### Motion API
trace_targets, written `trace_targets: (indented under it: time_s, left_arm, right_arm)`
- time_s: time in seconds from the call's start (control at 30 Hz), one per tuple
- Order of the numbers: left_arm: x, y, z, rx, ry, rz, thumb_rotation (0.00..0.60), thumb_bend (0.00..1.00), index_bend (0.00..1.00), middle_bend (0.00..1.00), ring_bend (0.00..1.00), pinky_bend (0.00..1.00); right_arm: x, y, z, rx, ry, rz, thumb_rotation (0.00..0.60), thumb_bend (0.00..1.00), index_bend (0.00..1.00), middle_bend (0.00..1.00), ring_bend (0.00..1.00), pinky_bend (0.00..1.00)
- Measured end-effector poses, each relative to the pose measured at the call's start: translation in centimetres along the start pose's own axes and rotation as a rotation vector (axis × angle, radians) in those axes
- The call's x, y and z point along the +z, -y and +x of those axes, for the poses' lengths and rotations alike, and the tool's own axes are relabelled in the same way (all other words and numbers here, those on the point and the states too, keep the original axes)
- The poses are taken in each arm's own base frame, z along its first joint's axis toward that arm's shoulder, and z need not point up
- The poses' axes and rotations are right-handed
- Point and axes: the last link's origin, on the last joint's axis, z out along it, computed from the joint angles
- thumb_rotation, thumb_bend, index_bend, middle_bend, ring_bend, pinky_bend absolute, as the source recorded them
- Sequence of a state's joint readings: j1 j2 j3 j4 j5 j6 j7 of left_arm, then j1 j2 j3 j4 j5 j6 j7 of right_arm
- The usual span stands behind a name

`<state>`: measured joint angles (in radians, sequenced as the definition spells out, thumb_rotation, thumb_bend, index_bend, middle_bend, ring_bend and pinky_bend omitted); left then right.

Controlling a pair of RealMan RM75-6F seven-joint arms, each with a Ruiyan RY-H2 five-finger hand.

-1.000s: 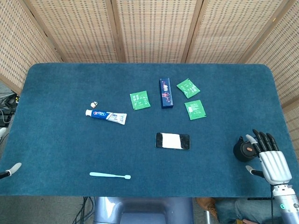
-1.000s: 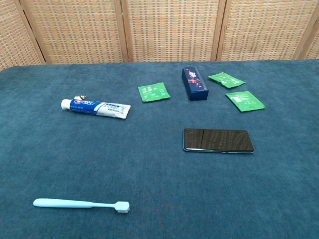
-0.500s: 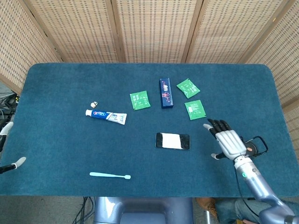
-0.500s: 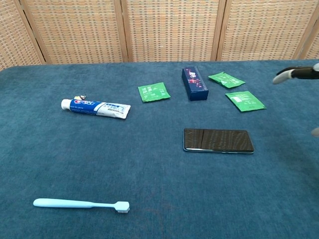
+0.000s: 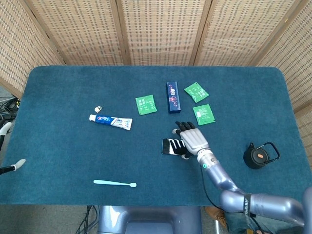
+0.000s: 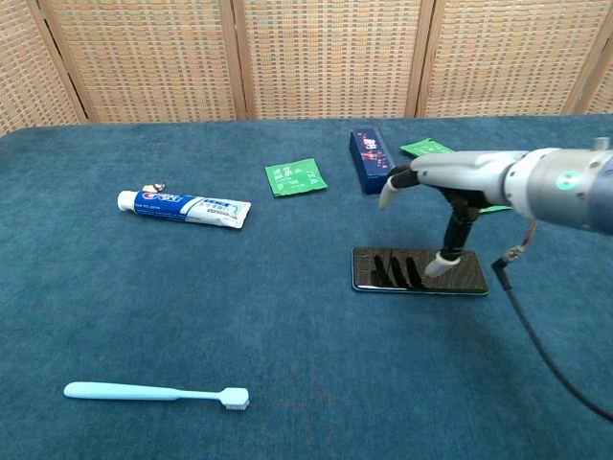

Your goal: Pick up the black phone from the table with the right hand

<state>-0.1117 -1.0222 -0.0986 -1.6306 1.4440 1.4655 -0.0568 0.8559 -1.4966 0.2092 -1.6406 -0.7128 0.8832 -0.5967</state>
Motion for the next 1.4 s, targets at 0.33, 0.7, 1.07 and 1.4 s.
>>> trace_targets:
  time_s: [0.33,0.7,1.07,1.4]
  left_arm:
    - [0.3,0.3,0.0,-0.008,0.01,0.004,0.6,0.0,0.0,0.0,0.0,0.0]
    - [0.2,0.1,-0.1,-0.007,0.014,-0.004,0.6,0.0,0.0,0.0,0.0,0.0]
    - [0.1,0.1,0.0,-0.008,0.012,-0.004,0.6,0.0,0.0,0.0,0.0,0.0]
    - [0.0,0.1,0.1,-0.012,0.008,-0.004,0.6,0.0,0.0,0.0,0.0,0.0]
  right_arm:
    - [3.2,3.2,-2.5,-0.053,0.006,-0.049,0.6,0.11,0.25,0.0,0.0,0.0]
    - [3.7,3.4,-3.4,-0.053,0.023,-0.081,0.6,0.11,0.25,0.0,0.0,0.0]
    - [3.9,2.6,-4.4,-0.05,0.038,-0.111,0.6,0.2,0.49,0.0,0.0,0.0]
    - [3.9,3.1,-5.0,-0.029,0.02,-0.093,0.6,0.29,0.58,0.0,0.0,0.0]
